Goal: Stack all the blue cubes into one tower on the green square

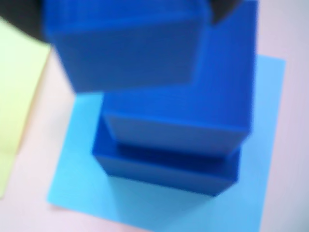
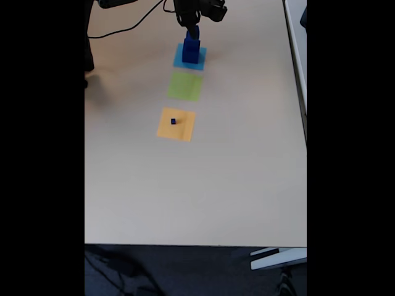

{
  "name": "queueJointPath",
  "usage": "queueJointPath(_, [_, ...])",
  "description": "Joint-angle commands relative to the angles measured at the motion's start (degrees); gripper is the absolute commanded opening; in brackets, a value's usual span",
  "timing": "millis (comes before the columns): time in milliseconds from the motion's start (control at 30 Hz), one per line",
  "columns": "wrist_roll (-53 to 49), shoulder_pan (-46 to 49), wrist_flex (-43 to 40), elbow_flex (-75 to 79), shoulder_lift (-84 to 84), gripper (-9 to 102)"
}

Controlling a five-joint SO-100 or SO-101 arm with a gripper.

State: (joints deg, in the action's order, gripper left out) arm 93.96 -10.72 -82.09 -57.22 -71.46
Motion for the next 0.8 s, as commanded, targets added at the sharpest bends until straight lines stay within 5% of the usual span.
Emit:
queueJointPath(0, [-1.23,0.79,-0.7,0.79,-5.45,0])
queueJointPath(267, [-10.02,8.44,0.79,-1.85,-8.79,0])
queueJointPath(467, [-17.58,15.21,10.46,-15.12,-13.36,0])
queueJointPath(767, [-15.73,17.49,26.1,-32.87,-15.82,0])
